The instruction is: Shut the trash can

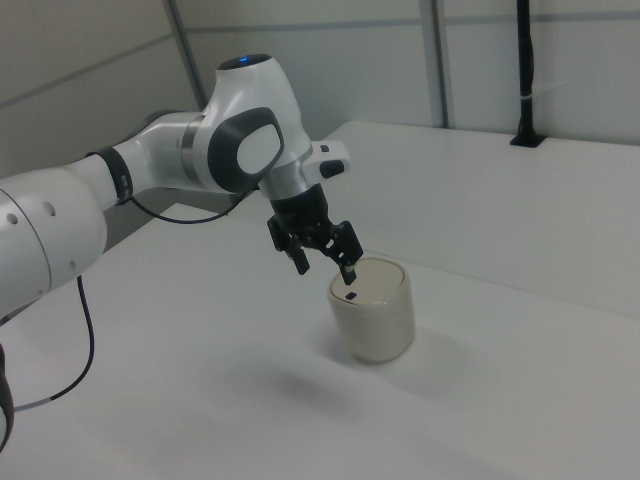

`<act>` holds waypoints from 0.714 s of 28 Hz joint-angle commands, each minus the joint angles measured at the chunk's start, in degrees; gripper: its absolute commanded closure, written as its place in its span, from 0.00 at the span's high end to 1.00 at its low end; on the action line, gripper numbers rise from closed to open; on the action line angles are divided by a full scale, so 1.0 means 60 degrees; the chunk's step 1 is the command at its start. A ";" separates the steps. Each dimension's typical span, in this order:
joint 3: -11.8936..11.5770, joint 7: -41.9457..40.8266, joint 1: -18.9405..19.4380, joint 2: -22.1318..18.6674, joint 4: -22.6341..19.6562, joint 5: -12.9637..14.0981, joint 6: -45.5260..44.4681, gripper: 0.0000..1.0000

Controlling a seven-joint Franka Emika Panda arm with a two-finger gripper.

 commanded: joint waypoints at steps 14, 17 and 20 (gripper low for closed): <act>-0.0100 0.0024 -0.0161 -0.0753 -0.0146 0.0137 -0.1558 1.00; -0.0100 0.0024 -0.0161 -0.0753 -0.0146 0.0137 -0.1543 1.00; -0.0100 0.0024 -0.0146 -0.0753 -0.0146 0.0137 -0.1543 1.00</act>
